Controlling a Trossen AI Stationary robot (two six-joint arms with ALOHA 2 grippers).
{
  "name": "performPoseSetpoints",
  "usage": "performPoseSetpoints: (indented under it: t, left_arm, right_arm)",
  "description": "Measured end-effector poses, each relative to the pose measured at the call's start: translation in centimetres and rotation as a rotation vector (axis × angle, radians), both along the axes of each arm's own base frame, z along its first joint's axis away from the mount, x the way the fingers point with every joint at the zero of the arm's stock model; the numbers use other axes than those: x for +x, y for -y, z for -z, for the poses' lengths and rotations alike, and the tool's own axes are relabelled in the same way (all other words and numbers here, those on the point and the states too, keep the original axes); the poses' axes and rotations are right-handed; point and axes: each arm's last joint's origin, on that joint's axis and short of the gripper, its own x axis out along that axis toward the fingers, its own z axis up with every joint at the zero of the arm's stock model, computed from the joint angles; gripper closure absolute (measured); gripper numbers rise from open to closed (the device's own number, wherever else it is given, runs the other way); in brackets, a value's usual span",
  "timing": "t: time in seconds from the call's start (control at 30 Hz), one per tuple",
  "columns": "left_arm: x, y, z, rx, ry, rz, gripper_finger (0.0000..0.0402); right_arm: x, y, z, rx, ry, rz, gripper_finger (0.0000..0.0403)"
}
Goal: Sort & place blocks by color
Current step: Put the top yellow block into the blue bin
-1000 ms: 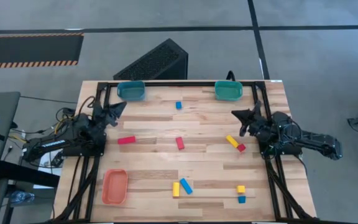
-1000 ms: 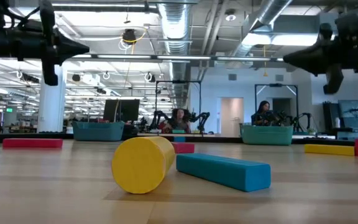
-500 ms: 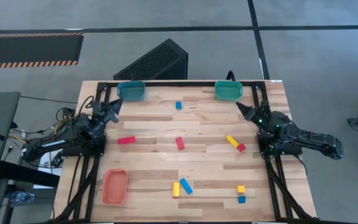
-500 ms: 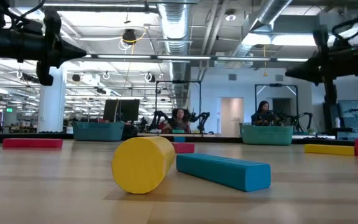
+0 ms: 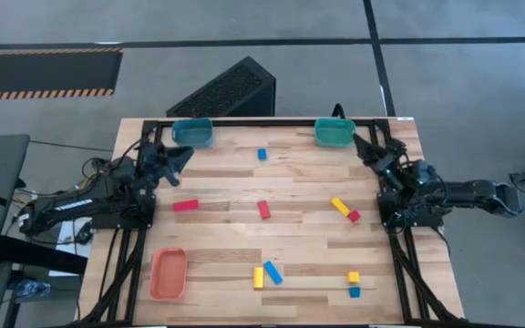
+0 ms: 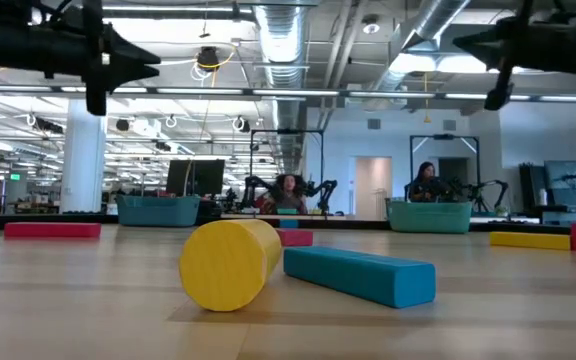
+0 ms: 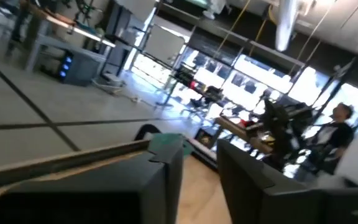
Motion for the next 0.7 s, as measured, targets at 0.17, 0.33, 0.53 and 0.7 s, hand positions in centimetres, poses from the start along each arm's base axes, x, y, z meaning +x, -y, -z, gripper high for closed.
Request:
performPoseSetpoints:
  t: [0.17, 0.33, 0.53, 0.7]
  left_arm:
    - [1.3, -1.2, -1.9, 0.015, -0.078, -0.03, 0.0265]
    - [3.3, -2.8, -3.6, 0.033, -0.207, 0.013, 0.0249]
    - [4.8, -4.3, -6.4, 0.032, -0.32, 0.097, 0.0248]
    - [5.1, -5.0, -8.0, 0.077, -0.449, 0.147, 0.0248]
  right_arm:
    - [3.5, 0.2, -0.9, 0.066, -0.11, -0.048, 0.0374]
    - [8.3, 1.1, -1.8, 0.069, -0.253, 0.02, 0.0365]
    - [12.9, 4.1, -5.4, 0.02, -0.254, -0.082, 0.0328]
    - [15.6, 4.9, -9.2, 0.003, -0.58, -0.224, 0.0297]
